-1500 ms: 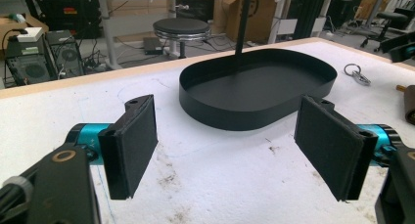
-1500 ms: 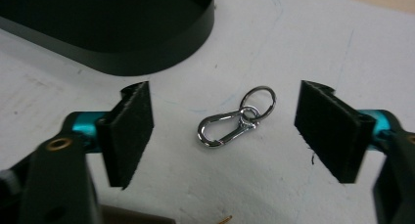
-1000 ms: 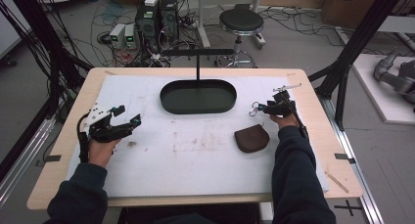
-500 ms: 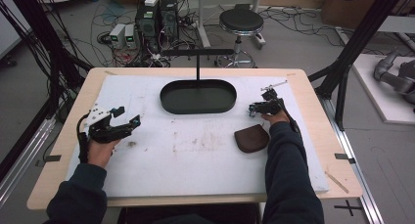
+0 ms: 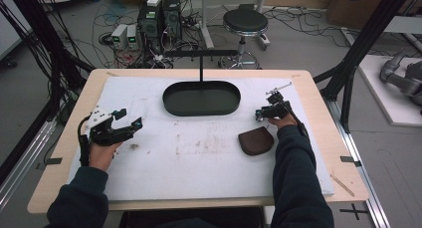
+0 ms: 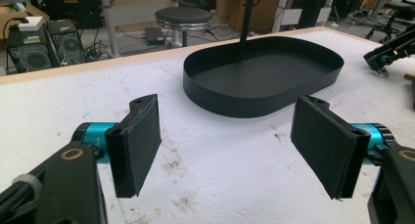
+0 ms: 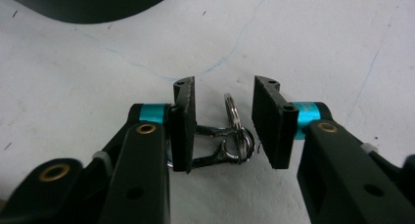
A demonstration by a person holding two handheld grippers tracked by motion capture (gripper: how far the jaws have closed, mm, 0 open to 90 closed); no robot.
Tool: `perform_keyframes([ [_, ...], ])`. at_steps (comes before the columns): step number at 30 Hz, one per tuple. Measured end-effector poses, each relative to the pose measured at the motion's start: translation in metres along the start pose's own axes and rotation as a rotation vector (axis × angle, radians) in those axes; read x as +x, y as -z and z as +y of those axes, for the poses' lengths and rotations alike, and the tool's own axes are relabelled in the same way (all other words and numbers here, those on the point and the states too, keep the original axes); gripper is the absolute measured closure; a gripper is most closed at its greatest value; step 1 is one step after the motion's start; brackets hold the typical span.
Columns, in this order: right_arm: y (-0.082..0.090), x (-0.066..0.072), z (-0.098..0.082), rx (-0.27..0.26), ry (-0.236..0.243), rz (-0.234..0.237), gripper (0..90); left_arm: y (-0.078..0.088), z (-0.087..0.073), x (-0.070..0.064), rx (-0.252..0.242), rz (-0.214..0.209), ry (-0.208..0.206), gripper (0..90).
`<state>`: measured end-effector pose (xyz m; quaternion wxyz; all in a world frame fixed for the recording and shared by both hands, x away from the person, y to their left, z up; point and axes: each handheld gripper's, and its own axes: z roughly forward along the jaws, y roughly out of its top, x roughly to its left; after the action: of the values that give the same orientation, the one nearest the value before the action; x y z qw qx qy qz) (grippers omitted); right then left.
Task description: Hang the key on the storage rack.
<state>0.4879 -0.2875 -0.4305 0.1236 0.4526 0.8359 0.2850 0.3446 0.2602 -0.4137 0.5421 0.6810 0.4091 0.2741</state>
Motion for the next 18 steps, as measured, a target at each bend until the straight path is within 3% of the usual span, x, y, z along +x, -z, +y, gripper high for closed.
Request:
perform_keyframes([
  [3,0.006,-0.002,-0.003,-0.031,-0.017,-0.012,55.6,0.0,0.0,0.0,0.0,0.0,-0.002,27.1],
  [5,0.012,-0.005,-0.005,-0.055,-0.033,-0.028,55.7,0.0,0.0,0.0,0.001,-0.001,0.0,27.1],
  [10,0.023,-0.01,-0.01,-0.058,-0.043,-0.038,60.5,0.0,0.0,0.0,0.002,-0.002,-0.003,27.1],
  [13,0.025,-0.008,-0.012,-0.035,-0.022,-0.023,66.4,0.0,0.0,0.0,0.002,-0.002,-0.004,27.5],
  [14,0.023,-0.006,-0.012,-0.011,0.008,-0.016,70.5,0.0,0.0,0.0,0.002,-0.004,-0.003,27.6],
  [18,0.018,-0.003,-0.012,0.028,0.037,-0.024,73.8,0.0,0.0,0.0,0.003,-0.004,0.0,27.6],
])
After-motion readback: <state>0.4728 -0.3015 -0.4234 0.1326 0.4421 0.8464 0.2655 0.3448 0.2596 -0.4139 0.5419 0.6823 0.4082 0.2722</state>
